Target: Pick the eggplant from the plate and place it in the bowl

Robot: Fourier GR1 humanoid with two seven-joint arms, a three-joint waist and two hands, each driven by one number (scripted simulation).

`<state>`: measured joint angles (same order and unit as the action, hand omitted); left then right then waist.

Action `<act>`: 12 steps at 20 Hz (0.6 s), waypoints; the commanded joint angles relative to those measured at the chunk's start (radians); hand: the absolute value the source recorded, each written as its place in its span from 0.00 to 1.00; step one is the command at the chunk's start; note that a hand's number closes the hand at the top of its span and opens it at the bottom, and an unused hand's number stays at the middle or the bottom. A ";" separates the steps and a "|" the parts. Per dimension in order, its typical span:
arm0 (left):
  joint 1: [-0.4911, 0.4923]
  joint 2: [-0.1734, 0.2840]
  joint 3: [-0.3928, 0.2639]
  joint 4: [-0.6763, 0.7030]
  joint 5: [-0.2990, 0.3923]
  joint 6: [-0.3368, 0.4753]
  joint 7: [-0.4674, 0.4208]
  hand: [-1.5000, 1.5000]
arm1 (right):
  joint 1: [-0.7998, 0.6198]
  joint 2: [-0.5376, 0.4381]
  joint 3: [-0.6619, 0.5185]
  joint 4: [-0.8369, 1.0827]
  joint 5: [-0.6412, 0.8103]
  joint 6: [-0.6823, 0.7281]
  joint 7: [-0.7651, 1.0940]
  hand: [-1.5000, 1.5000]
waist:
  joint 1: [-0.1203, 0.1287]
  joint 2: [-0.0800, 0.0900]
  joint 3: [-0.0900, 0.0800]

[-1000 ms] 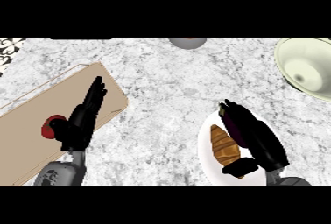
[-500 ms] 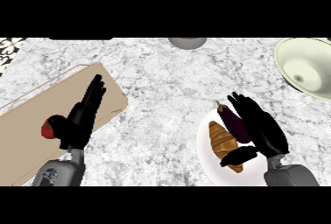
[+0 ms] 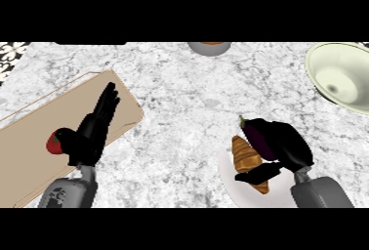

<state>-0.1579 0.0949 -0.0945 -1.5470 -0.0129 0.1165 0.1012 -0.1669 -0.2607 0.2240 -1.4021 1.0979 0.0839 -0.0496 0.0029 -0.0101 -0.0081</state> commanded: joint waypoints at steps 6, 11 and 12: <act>0.015 0.003 0.020 0.039 -0.002 -0.019 -0.054 0.50 | -0.014 0.120 -0.100 0.046 -0.129 0.022 0.030 1.00 | -0.009 0.012 0.008; -0.016 0.001 0.005 -0.007 -0.005 -0.016 0.002 0.50 | -0.128 0.256 -0.303 0.053 -0.471 -0.042 0.279 1.00 | 0.012 0.014 0.013; -0.002 -0.012 0.009 0.021 0.002 -0.013 -0.022 0.50 | -0.168 0.257 -0.289 0.045 -0.503 -0.064 0.329 1.00 | 0.013 0.014 0.010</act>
<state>-0.1555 0.0944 -0.0821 -1.5352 -0.0128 0.1002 0.0809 -0.2655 -0.0581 0.0065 -1.3679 0.7738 0.0669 0.1361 0.0051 -0.0004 -0.0002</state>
